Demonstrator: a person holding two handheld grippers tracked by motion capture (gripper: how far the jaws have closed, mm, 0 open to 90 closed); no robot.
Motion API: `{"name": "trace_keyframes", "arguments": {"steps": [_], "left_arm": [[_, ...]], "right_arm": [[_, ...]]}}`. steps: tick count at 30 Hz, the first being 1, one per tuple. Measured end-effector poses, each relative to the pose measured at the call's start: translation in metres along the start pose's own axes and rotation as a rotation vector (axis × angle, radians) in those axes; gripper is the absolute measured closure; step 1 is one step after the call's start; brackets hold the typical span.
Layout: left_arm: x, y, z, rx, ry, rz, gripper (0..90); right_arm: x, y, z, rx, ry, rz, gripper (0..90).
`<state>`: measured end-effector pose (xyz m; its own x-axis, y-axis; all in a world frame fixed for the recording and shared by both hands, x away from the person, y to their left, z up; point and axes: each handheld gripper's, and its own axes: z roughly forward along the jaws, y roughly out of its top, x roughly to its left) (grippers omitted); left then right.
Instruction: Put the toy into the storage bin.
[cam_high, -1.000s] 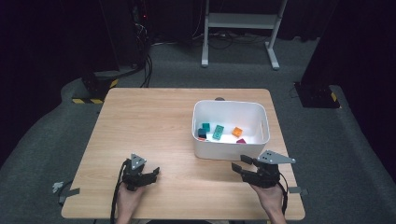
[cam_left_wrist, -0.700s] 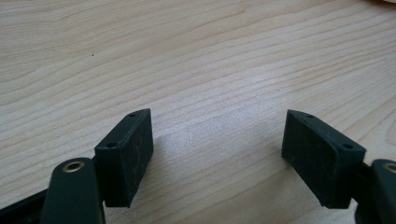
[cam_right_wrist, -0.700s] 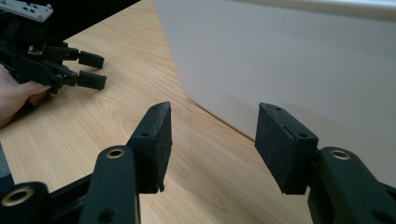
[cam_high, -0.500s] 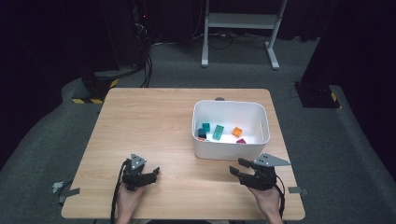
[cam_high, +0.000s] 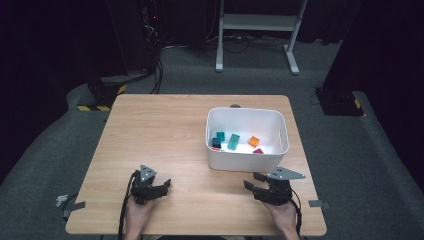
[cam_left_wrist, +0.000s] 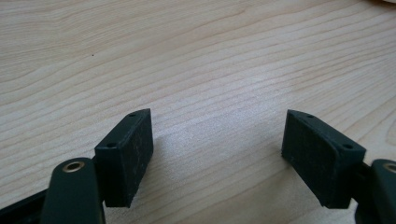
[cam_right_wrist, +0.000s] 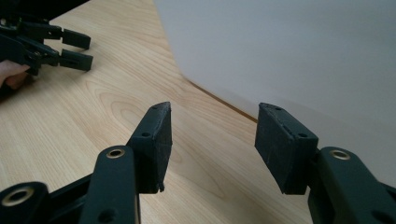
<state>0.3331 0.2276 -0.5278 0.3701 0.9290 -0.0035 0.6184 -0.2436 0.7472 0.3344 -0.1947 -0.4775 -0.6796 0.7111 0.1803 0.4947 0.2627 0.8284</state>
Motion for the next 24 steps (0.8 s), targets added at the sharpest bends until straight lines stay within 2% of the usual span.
{"name": "trace_keyframes", "arguments": {"steps": [15,24], "left_arm": [[0.0,0.0,0.0,0.0,0.0,0.0,25.0],[0.0,0.0,0.0,0.0,0.0,0.0,25.1]], "right_arm": [[-0.002,-0.006,0.01,0.032,-0.029,-0.012,46.1],[-0.003,-0.011,0.019,0.074,-0.07,-0.03,46.0]]}}
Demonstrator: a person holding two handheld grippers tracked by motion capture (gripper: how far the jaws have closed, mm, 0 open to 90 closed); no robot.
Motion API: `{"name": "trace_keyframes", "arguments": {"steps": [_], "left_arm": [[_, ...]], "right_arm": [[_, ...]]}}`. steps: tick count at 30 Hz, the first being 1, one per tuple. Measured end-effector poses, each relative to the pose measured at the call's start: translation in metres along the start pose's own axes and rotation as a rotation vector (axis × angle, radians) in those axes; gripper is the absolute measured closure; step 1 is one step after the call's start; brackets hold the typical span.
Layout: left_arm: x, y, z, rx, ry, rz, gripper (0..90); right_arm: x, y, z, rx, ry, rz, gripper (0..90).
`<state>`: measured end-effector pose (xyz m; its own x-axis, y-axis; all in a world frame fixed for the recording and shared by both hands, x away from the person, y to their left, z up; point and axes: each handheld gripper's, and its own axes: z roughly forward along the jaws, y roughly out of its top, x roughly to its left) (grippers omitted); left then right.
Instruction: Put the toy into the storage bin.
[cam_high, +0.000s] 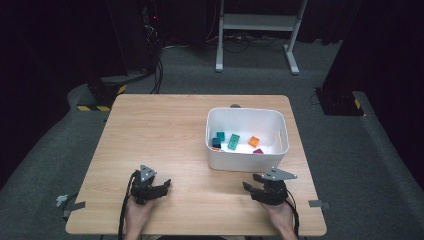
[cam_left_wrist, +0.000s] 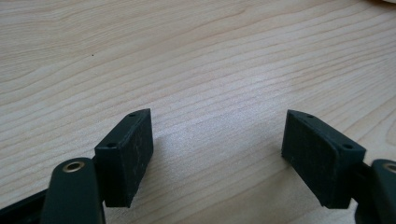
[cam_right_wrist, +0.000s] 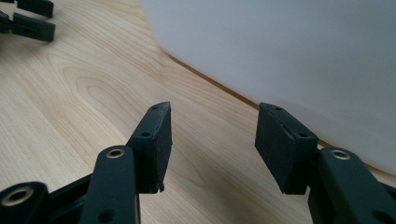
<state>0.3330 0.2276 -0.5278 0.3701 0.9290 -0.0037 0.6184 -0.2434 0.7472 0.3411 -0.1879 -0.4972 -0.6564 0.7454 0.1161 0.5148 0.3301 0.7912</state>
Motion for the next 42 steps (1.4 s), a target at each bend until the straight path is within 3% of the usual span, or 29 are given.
{"name": "trace_keyframes", "arguments": {"steps": [10,33,38,42], "left_arm": [[0.0,0.0,0.0,0.0,0.0,0.0,25.1],[0.0,0.0,0.0,0.0,0.0,0.0,25.1],[0.0,0.0,0.0,0.0,0.0,0.0,25.0],[0.0,0.0,0.0,0.0,0.0,0.0,25.0]], "right_arm": [[0.0,-0.005,0.01,0.043,-0.047,-0.024,45.6],[-0.002,-0.013,0.025,0.091,-0.073,-0.031,42.4],[0.004,-0.013,0.027,0.102,-0.107,-0.092,38.6],[0.002,-0.013,0.028,0.106,-0.106,-0.081,34.7]]}}
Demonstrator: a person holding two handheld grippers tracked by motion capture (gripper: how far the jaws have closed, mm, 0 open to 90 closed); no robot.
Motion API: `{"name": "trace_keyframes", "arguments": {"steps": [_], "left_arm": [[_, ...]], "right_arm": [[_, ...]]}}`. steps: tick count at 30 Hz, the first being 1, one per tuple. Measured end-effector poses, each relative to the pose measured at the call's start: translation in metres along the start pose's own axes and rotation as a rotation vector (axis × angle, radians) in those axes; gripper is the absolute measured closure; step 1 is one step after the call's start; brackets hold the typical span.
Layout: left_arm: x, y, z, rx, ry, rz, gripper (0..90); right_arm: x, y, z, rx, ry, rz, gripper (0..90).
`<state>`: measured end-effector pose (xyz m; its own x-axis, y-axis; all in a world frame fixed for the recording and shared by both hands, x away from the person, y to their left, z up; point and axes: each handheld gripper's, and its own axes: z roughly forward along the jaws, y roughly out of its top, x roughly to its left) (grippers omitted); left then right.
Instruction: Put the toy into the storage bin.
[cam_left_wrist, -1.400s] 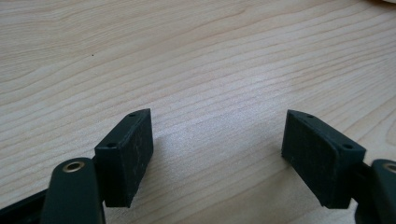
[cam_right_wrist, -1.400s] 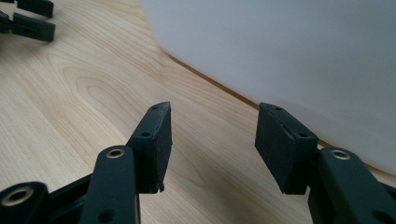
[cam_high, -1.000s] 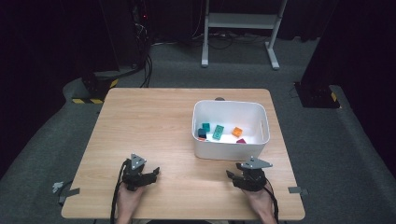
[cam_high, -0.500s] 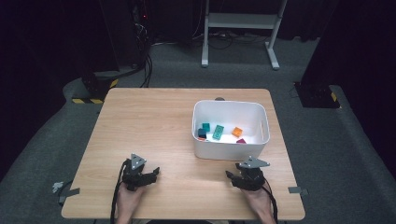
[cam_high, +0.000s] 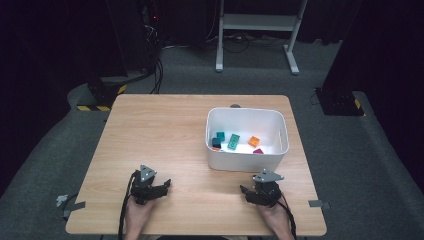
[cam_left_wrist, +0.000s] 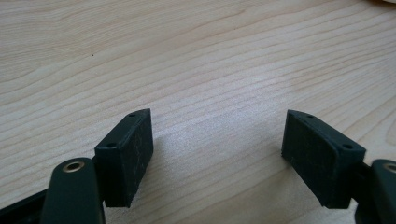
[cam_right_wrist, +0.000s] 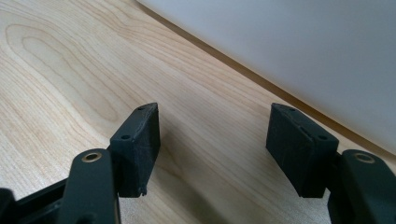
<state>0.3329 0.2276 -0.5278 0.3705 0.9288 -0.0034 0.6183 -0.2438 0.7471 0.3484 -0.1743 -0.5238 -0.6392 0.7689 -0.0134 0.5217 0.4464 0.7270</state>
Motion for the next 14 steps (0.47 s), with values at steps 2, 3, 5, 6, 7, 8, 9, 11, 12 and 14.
{"name": "trace_keyframes", "arguments": {"steps": [2,3,5,6,7,8,9,11,12,14], "left_arm": [[0.0,0.0,0.0,0.0,0.0,0.0,25.0],[0.0,0.0,0.0,0.0,0.0,0.0,25.0],[0.0,0.0,0.0,0.0,0.0,0.001,25.0],[-0.0001,0.0,0.0,0.0,0.0,0.0,25.0],[-0.0001,0.0,0.0,0.0,0.0,0.0,25.0],[-0.0001,0.0,0.0,0.0,0.0,0.0,25.0],[-0.0001,0.0,0.0,0.0,0.0,0.0,25.0],[0.0,0.0,0.0,0.0,-0.001,0.0,24.9],[0.0001,0.0,0.0,0.0,-0.002,0.0,24.7],[-0.0001,0.0,0.0001,0.001,-0.001,0.0,24.7]], "right_arm": [[0.0001,0.0,0.0,0.002,-0.003,0.004,34.0],[0.0001,0.0,0.0,0.002,-0.003,0.004,34.0],[0.0003,0.0,0.0001,0.002,-0.002,0.002,32.3],[0.0003,0.0,0.0001,0.002,-0.002,0.002,32.3],[0.0007,0.0,0.0001,0.005,-0.004,0.003,31.3],[0.0009,-0.0001,0.0001,0.004,-0.004,0.002,30.6],[0.0009,-0.0001,0.0001,0.005,-0.003,0.003,30.3],[0.0011,-0.0002,0.0,0.006,-0.004,0.004,29.9],[0.0017,-0.0004,-0.0001,0.008,0.0,0.0,27.9],[0.002,-0.0005,-0.0002,0.009,0.002,-0.003,27.5]]}}
